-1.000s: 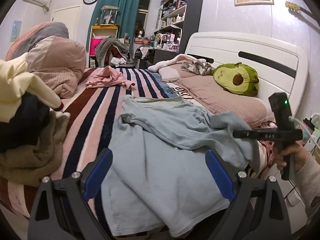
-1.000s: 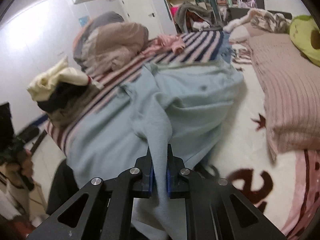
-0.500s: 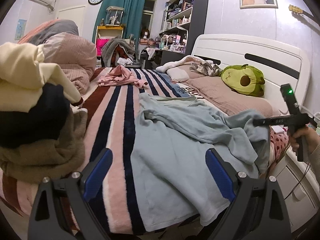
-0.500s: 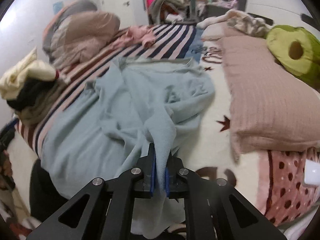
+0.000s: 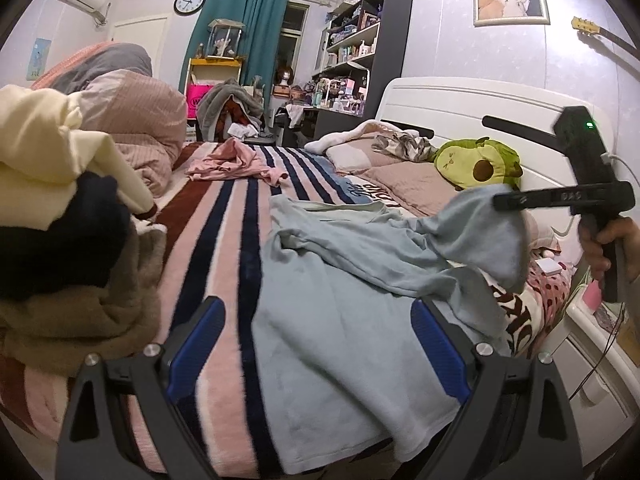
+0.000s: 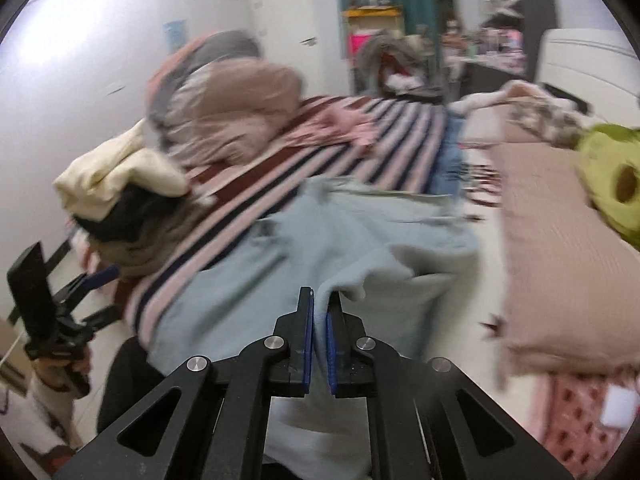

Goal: Fold small clothes

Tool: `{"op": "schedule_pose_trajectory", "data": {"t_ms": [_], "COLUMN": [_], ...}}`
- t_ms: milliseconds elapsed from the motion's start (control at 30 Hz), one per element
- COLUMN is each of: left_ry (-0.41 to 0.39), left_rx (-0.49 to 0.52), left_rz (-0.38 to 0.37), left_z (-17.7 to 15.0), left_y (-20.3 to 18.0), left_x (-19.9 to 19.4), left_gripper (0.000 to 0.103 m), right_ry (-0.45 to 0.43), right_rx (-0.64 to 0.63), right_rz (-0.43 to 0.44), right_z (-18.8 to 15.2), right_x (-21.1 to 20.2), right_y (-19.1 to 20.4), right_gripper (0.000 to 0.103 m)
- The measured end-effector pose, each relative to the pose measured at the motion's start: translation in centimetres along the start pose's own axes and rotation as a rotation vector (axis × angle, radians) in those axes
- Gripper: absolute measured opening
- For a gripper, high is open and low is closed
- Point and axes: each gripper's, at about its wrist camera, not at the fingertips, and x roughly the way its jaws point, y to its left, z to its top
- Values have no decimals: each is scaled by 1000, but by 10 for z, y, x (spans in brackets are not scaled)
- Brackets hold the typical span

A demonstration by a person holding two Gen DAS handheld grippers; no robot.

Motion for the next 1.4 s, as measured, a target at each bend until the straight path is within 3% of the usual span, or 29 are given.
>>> {"op": "schedule_pose_trajectory", "data": {"t_ms": [233,433,600,667,833,900,967,1067,1233,1300,1333,1400], "left_ry": [9,46,64,72,112,136,147,165,200,206,207,203], "left_rx": [13,5,8,18,46,53,60,65,93,94,94,91], "left_rz": [42,50,14,-1,-69,-94,-101,-114,-83,-75,-70,-59], "left_z": [-12,-22,-21,-20,-15,-13,-12,-12,-13,-13,-12,-11], "left_y": [24,35,27,20,-16,-32,-45,-61,-72,-71,-70,-68], "left_x": [-14,-9,1,7,29,40,47,57,66,66,67,66], "left_gripper": [92,92,92,92,92,92,92,92,92,92,92,92], "right_ry": [173,253,198,173,131,132,137,168,167,149,135,115], "right_rx": [-61,-86,-19,-6,18,-4,5,29,97,113,113,117], "right_rz": [199,252,235,186,44,0,14,54,85,109,127,134], "right_z": [-11,-24,-25,-25,-41,-51,-60,-73,-88,-89,-89,-88], "right_x": [107,151,124,108,73,67,63,69,84,82,80,77], "right_y": [72,100,71,54,8,-5,-18,-33,-49,-51,-50,-47], "right_gripper": [1,2,4,23,28,36,47,50,47,26,11,7]}}
